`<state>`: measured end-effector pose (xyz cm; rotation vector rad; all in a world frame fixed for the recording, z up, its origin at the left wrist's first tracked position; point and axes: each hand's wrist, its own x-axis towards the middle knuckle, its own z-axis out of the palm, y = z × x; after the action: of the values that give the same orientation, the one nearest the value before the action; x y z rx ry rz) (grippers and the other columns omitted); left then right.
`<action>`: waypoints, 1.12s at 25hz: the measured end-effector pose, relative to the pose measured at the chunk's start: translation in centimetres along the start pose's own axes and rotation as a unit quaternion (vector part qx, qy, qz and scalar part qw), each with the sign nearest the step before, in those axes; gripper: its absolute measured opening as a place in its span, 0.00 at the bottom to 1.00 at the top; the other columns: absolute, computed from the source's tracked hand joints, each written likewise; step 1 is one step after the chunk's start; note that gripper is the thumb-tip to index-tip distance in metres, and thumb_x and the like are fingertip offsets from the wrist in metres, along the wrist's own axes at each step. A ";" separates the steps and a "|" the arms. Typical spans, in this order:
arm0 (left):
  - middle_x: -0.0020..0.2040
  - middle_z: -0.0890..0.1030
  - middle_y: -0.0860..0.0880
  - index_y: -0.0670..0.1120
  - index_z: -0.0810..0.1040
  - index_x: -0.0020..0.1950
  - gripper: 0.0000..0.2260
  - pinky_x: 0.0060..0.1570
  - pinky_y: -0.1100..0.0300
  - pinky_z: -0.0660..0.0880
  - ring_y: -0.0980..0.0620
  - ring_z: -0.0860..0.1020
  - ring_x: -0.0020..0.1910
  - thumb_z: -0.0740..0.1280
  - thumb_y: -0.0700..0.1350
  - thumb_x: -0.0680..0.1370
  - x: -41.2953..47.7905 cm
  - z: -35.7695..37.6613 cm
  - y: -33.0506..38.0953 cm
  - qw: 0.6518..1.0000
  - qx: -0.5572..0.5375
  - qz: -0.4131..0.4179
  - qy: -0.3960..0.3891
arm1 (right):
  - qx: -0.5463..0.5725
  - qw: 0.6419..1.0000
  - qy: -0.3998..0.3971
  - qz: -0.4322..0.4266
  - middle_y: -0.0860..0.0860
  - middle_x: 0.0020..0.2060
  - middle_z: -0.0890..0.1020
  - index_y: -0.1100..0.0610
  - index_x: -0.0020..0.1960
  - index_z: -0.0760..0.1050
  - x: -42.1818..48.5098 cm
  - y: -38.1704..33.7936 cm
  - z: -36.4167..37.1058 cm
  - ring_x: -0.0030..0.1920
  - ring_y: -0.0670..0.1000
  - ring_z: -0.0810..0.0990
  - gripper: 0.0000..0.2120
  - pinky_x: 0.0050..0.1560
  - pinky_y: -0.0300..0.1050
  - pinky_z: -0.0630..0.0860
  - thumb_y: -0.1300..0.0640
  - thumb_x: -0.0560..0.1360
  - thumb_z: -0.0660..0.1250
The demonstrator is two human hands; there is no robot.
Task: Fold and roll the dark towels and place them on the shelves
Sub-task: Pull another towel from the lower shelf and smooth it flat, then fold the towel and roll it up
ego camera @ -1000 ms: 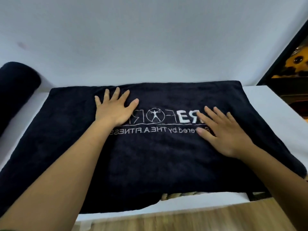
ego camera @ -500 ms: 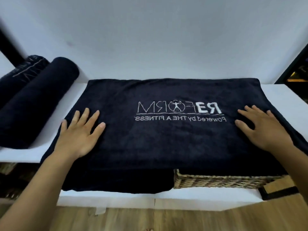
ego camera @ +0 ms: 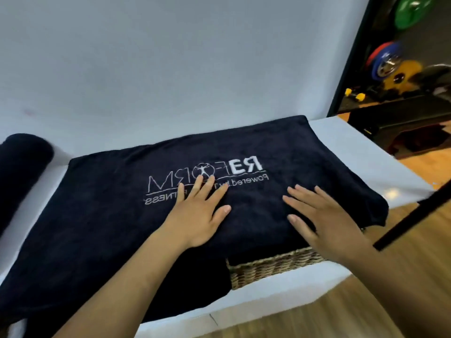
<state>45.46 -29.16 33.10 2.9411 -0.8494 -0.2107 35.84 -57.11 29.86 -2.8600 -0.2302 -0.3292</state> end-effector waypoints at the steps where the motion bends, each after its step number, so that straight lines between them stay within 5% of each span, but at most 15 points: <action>1: 0.81 0.41 0.52 0.59 0.45 0.80 0.27 0.75 0.41 0.37 0.49 0.37 0.79 0.43 0.64 0.81 1.5 0.3 1.2 1.000 0.000 0.014 -0.012 | 0.013 0.998 0.042 0.037 0.48 0.71 0.73 0.53 0.70 0.74 -1.6 1.4 -0.2 0.74 0.46 0.65 0.32 0.76 0.52 0.57 0.36 0.81 0.44; 4: 0.80 0.39 0.51 0.59 0.44 0.79 0.29 0.75 0.39 0.36 0.49 0.35 0.78 0.42 0.66 0.79 6.1 0.4 4.2 0.998 0.017 0.048 -0.025 | 0.057 0.977 0.151 0.136 0.47 0.69 0.74 0.54 0.68 0.76 -4.8 3.9 -1.2 0.74 0.46 0.66 0.22 0.76 0.55 0.60 0.44 0.81 0.55; 9: 0.81 0.43 0.53 0.58 0.46 0.80 0.28 0.75 0.38 0.38 0.49 0.39 0.79 0.44 0.64 0.81 13.9 0.0 9.5 0.993 0.031 0.109 -0.031 | 0.136 0.922 0.211 0.295 0.45 0.58 0.79 0.49 0.56 0.81 -4.4 5.0 -3.6 0.62 0.50 0.74 0.13 0.63 0.51 0.73 0.45 0.79 0.62; 15: 0.81 0.45 0.50 0.58 0.46 0.80 0.26 0.76 0.40 0.39 0.50 0.41 0.79 0.45 0.60 0.83 20.7 -1.1 11.3 0.993 -0.025 0.113 -0.032 | 0.060 0.902 0.031 0.427 0.50 0.65 0.73 0.49 0.71 0.66 -2.0 6.3 -6.4 0.66 0.55 0.68 0.31 0.63 0.54 0.71 0.36 0.73 0.65; 19: 0.81 0.43 0.48 0.49 0.41 0.80 0.30 0.77 0.44 0.39 0.51 0.41 0.79 0.44 0.61 0.82 24.0 -0.8 11.1 0.993 -0.012 0.115 -0.025 | 0.152 0.868 -0.034 0.471 0.50 0.48 0.81 0.54 0.55 0.76 0.0 6.8 -8.4 0.48 0.52 0.79 0.22 0.49 0.52 0.80 0.41 0.69 0.72; 23: 0.81 0.43 0.48 0.48 0.41 0.80 0.31 0.77 0.44 0.41 0.50 0.42 0.79 0.50 0.58 0.83 24.0 -0.2 10.4 0.985 -0.070 0.155 0.034 | 0.129 0.892 0.028 0.433 0.47 0.44 0.79 0.52 0.47 0.75 1.5 4.7 -8.6 0.45 0.51 0.78 0.08 0.44 0.52 0.79 0.56 0.69 0.69; 26: 0.81 0.46 0.47 0.50 0.46 0.80 0.36 0.76 0.39 0.46 0.46 0.45 0.80 0.65 0.43 0.79 23.2 -0.3 10.5 0.936 -0.094 0.290 0.178 | -0.036 0.964 0.139 0.222 0.50 0.47 0.78 0.52 0.50 0.73 1.8 0.2 -5.0 0.44 0.55 0.77 0.13 0.37 0.50 0.76 0.65 0.68 0.66; 28: 0.80 0.54 0.45 0.49 0.59 0.78 0.39 0.75 0.35 0.49 0.43 0.49 0.79 0.73 0.35 0.71 23.3 -0.3 10.3 0.897 -0.066 0.374 0.226 | -0.075 0.984 0.121 0.108 0.51 0.49 0.81 0.52 0.51 0.75 2.0 -2.2 -2.4 0.46 0.55 0.78 0.13 0.42 0.49 0.77 0.64 0.70 0.63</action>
<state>59.66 -50.28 31.89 2.1669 -1.6741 0.4224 36.89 -55.39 33.13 -2.9163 0.1552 -0.6667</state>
